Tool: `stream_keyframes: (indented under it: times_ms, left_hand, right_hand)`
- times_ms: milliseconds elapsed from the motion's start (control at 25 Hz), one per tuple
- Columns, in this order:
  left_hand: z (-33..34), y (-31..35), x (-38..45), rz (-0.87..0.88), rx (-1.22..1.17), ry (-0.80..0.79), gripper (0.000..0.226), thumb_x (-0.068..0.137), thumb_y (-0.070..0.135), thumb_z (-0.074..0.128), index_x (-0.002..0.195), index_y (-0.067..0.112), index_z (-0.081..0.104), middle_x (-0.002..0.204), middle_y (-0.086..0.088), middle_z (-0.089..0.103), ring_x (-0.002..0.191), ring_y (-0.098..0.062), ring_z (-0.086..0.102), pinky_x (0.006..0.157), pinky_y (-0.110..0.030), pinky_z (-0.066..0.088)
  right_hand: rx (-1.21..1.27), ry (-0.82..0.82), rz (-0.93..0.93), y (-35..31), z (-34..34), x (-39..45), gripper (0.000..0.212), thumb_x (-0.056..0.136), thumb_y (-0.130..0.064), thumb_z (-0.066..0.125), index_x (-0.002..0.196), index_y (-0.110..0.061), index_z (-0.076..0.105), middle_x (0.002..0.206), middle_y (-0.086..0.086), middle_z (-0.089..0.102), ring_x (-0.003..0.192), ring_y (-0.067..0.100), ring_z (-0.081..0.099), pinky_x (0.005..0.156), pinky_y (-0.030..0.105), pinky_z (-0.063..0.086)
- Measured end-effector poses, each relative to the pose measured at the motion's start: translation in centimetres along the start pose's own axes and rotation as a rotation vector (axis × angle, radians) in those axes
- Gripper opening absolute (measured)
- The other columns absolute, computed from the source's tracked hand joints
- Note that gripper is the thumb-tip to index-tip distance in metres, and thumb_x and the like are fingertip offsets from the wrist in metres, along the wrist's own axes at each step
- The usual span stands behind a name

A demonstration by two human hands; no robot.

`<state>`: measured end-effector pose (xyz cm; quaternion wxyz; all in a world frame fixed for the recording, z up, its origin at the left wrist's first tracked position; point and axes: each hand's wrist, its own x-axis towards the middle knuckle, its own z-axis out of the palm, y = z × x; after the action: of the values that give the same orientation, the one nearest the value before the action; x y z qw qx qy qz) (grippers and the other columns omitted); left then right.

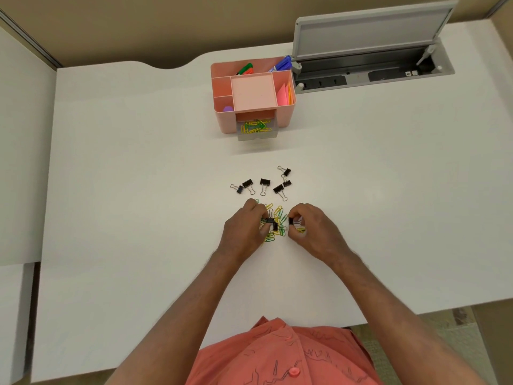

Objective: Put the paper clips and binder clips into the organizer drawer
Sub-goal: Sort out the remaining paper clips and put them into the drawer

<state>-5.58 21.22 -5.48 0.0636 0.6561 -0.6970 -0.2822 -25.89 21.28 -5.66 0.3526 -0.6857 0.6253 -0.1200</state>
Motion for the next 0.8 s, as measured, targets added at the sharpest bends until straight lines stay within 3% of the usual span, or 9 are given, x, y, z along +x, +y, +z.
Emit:
stream_keyframes:
  times_ms: [200,320,480,680,800]
  left_hand:
    - [-1.3,-0.4,0.2,-0.013,-0.074,0.037,0.016,0.094,0.043,0.063,0.103,0.03,0.062,0.107,0.013,0.055,0.084,-0.011,0.059,0.07,-0.032,0.051]
    - [-2.6,-0.1,1.9,-0.022,-0.095,0.079,0.015,0.097,0.043,0.059,0.102,0.029,0.064,0.107,0.012,0.056,0.086,-0.012,0.06,0.073,-0.032,0.052]
    - [-3.5,0.7,5.7,-0.05,-0.051,0.1,0.02,0.099,0.042,0.057,0.107,0.029,0.07,0.105,0.007,0.058,0.088,-0.016,0.062,0.072,-0.032,0.049]
    - [-2.9,1.1,8.5,-0.067,-0.001,0.065,0.025,0.099,0.046,0.056,0.107,0.03,0.073,0.104,0.006,0.061,0.091,-0.019,0.064,0.07,-0.033,0.048]
    - [-3.0,0.9,8.1,-0.078,-0.026,0.074,0.023,0.1,0.044,0.054,0.11,0.031,0.07,0.107,0.006,0.062,0.094,-0.018,0.063,0.074,-0.035,0.05]
  right_hand:
    - [0.244,-0.004,0.193,-0.3,-0.8,1.7,0.011,0.091,-0.03,0.067,0.099,-0.028,0.074,0.086,-0.013,0.072,0.076,0.001,0.065,0.07,0.02,0.053]
    - [0.251,0.067,0.175,-0.7,-1.2,3.6,0.013,0.097,-0.03,0.064,0.101,-0.025,0.076,0.089,-0.013,0.073,0.081,-0.001,0.066,0.075,0.018,0.052]
    - [0.17,0.192,0.179,-1.3,-1.4,6.8,0.012,0.098,-0.025,0.064,0.102,-0.021,0.075,0.098,-0.005,0.063,0.08,-0.002,0.058,0.07,0.006,0.039]
    - [0.33,0.218,0.263,-0.9,-1.1,7.8,0.017,0.099,-0.024,0.063,0.114,-0.02,0.071,0.1,-0.006,0.072,0.089,0.001,0.065,0.085,0.026,0.056]
    - [0.33,0.255,0.255,-1.3,-1.2,6.5,0.013,0.097,-0.025,0.064,0.11,-0.023,0.067,0.102,-0.007,0.068,0.089,0.002,0.064,0.077,0.023,0.054]
